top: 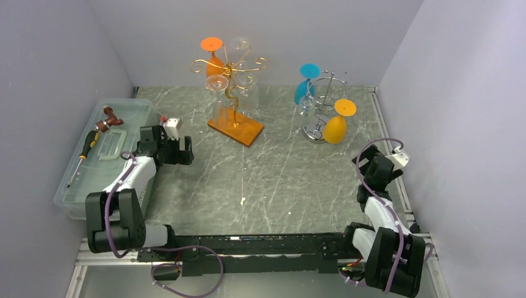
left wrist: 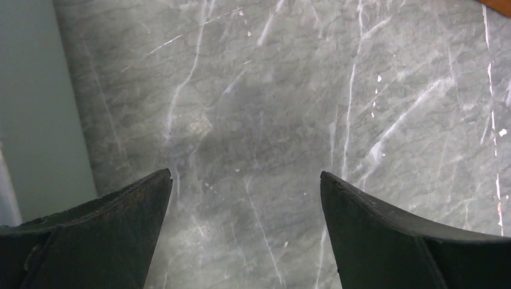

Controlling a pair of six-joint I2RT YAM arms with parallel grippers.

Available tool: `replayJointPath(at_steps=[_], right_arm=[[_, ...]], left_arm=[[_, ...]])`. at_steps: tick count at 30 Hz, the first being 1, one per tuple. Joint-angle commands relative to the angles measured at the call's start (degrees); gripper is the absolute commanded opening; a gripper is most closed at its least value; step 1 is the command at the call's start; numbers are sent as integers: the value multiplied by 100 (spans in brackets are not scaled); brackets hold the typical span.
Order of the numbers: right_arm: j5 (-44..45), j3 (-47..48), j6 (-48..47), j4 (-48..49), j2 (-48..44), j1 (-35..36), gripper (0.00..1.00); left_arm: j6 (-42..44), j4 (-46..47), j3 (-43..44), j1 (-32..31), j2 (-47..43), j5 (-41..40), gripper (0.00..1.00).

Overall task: Place the wine glass upside down on the wine glass rack
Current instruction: Reset both arms

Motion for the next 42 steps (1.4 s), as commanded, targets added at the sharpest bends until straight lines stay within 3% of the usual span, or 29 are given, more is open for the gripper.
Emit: replayJointPath(at_steps=[1,10,14,19,23,27,30,31,33,35,36,42], right_arm=[[-41,-442,-63,1778,40,20,100],[-196,-626,-766,3060,657,272,100],[5,-718,-1214,3725,996,625,100],[213,-875,-1441,4348,1353,887,100],[297,-1076,-1493,4999,1637,951,100],[169,-1646,-1740,6772,2297,1123,100],[-55,-1656,-1914,7610,3057,1134,100],[14,-1641,-1865,7185,2883,1133,100],[220,-997,-1718,5651,2506,1175,100],[490,-550,-2070,5349,2823,1439,100],[554,-238,-2020,4603,2759,1502,100],[650,-266,-2165,4870,2872,1520,100]], left_arm=[[-216,1642,-431,73,94,284,99],[-589,3678,-713,78,870,289,99],[-571,3788,-776,89,1107,368,99],[-385,6087,-1945,126,1057,12,99],[-303,6667,-2308,132,1073,128,99],[-303,8746,-2975,136,1858,283,99],[-199,7522,-2578,134,1535,331,99],[-301,7619,-2461,136,1731,252,99],[-344,6634,-2056,149,1664,100,99],[-452,7075,-2121,180,1807,71,99],[-423,6849,-2091,188,1750,80,99],[-416,6715,-2081,184,1683,69,99]])
